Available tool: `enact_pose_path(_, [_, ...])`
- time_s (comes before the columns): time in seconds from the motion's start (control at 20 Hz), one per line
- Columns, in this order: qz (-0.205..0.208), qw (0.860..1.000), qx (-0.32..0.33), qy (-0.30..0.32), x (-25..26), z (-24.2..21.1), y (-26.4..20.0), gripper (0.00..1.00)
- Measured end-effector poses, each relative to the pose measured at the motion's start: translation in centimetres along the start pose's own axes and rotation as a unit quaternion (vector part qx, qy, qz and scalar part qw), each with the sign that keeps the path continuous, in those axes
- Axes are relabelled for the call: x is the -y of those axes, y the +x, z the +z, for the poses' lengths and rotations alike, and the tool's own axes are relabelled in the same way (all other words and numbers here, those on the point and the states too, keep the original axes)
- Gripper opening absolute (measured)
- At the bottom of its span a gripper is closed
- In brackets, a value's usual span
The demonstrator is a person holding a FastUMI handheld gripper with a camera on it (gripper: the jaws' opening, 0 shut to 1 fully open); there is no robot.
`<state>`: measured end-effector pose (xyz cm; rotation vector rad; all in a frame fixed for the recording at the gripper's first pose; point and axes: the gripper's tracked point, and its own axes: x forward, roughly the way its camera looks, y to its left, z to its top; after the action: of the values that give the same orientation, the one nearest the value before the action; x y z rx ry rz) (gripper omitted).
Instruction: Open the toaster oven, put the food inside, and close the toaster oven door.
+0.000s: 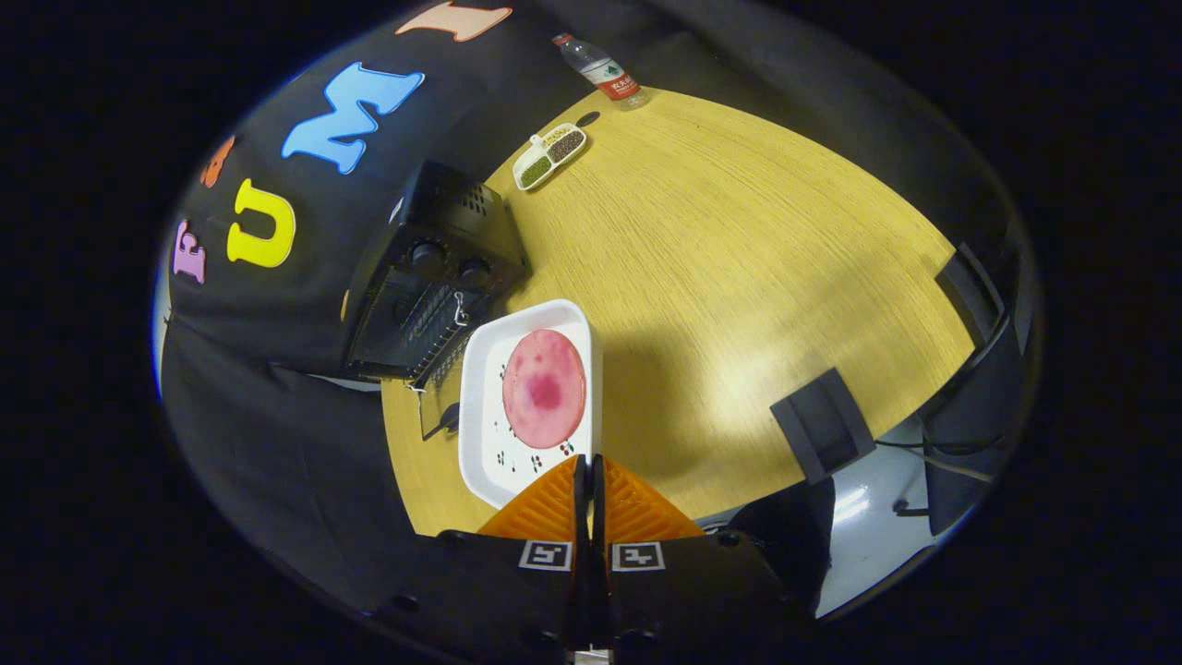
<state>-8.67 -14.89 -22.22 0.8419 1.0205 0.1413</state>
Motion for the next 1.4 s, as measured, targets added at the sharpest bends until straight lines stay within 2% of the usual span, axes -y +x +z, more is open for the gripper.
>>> enact_pose_path(0.4, [0.07,0.998,0.003,0.007,-7.7,-4.3,-0.5,0.02])
enact_pose_path(0.65, [0.071,0.997,-0.006,0.017,-11.2,-5.4,1.3,0.02])
enact_pose_path(0.95, [0.081,0.997,-0.006,0.009,-15.2,-4.3,4.6,0.02])
enact_pose_path(1.1, [0.063,0.998,-0.011,-0.012,-15.7,-3.4,7.3,0.02])
enact_pose_path(1.4, [0.056,0.998,-0.03,0.014,-17.9,-1.8,11.9,0.02])
